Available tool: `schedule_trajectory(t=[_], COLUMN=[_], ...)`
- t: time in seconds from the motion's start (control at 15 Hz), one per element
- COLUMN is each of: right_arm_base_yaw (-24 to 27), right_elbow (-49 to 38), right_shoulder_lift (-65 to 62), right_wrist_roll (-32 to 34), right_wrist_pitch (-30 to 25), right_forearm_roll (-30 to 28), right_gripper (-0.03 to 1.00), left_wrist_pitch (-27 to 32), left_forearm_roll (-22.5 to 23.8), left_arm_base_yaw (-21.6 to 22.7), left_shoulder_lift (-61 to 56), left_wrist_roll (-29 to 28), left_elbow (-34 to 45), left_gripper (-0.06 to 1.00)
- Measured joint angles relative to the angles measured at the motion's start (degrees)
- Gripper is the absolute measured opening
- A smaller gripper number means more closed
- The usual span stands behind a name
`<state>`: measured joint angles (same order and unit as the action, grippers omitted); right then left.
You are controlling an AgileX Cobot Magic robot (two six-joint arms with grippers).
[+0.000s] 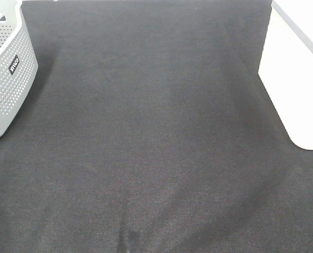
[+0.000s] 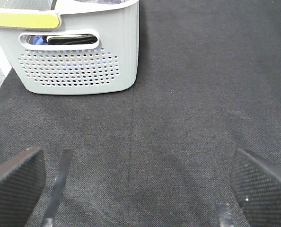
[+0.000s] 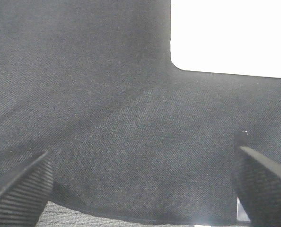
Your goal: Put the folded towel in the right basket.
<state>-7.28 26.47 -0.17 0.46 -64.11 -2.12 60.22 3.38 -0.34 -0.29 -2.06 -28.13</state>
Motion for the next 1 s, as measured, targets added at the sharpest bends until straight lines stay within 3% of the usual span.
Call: schedule_trajectory(t=[1.0], right_arm_base_yaw=[2.5], right_elbow=[-0.1], right_shoulder_lift=[0.0], right_wrist_roll=[0.0], right_wrist_pitch=[0.3], right_forearm_roll=[0.3], right_gripper=[0.97], left_wrist_pitch=[0.0], left_forearm_roll=[0.0], left_arm_base_yaw=[0.0], left_shoulder_lift=[0.0], left_wrist_roll=[0.0], left_elbow=[0.0], left_gripper=[0.99])
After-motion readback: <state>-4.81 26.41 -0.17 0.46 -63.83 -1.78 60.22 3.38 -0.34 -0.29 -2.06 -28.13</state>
